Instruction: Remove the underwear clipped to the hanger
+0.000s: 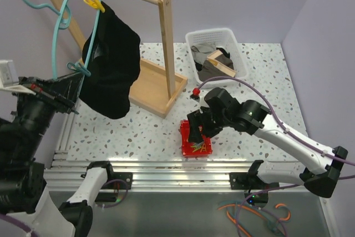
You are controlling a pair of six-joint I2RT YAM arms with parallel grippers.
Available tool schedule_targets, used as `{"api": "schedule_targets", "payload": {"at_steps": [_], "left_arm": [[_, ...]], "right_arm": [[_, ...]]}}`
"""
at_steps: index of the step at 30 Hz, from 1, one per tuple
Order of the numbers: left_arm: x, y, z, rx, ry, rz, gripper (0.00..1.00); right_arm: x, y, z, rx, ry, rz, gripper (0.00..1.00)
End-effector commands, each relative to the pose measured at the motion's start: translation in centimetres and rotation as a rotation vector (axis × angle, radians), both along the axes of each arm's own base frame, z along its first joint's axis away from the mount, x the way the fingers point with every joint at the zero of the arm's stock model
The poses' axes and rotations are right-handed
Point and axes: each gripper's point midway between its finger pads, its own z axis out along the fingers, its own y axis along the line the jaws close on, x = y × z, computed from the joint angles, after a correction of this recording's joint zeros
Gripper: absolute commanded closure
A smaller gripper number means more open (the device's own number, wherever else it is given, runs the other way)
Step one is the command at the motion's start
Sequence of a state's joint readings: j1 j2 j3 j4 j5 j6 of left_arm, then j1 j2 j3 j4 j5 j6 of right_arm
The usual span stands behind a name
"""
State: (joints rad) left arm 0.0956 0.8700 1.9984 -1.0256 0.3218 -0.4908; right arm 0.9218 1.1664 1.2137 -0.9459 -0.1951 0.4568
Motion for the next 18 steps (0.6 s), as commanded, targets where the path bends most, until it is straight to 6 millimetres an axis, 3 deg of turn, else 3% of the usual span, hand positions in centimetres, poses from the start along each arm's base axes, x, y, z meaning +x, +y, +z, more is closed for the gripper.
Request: {"api": "schedule_targets", "payload": {"at_steps": [1, 3, 6, 8, 10, 11, 13, 18], "left_arm": [[-5.8, -2.1, 3.1, 0.005, -0.170, -0.092, 1.00], [-8.2, -2.7, 3.8, 0.014, -0.244, -0.118, 1.00], [-9.9, -4.0, 3.7, 0.025, -0.258, -0.195, 1.00], [-10.4, -5.8, 2.9, 0.036, -0.237, -0.318, 1.00], [-12.3, -7.8, 2.7, 0.056, -0.268, -0.462, 1.00], [-11.9, -8.3, 1.9, 0.055, -0.241, -0.509, 1.00], [-13.1, -9.5, 1.2, 0.085, -0.237, -0.622, 1.00], [-12.2, -10.4, -2.5, 0.088, -0.135, -0.736, 1.00]], "right_arm": [[-0.3, -0.7, 3.1, 0.090, -0.030, -0.078, 0.28], [-0.4, -1.0, 3.6, 0.142, -0.036, -0.122, 0.28], [-0.9, -1.7, 3.6, 0.154, -0.017, -0.172, 0.27], [-1.0, -2.7, 4.1, 0.165, -0.021, -0.221, 0.26], [-1.3, -3.9, 5.3, 0.209, -0.051, -0.270, 0.25], [-0.9, -4.5, 5.9, 0.228, -0.071, -0.330, 0.25], [-0.9, -5.7, 6.9, 0.268, -0.102, -0.380, 0.20], [-1.9, -10.6, 8.8, 0.348, -0.143, -0.568, 0.15]]}}
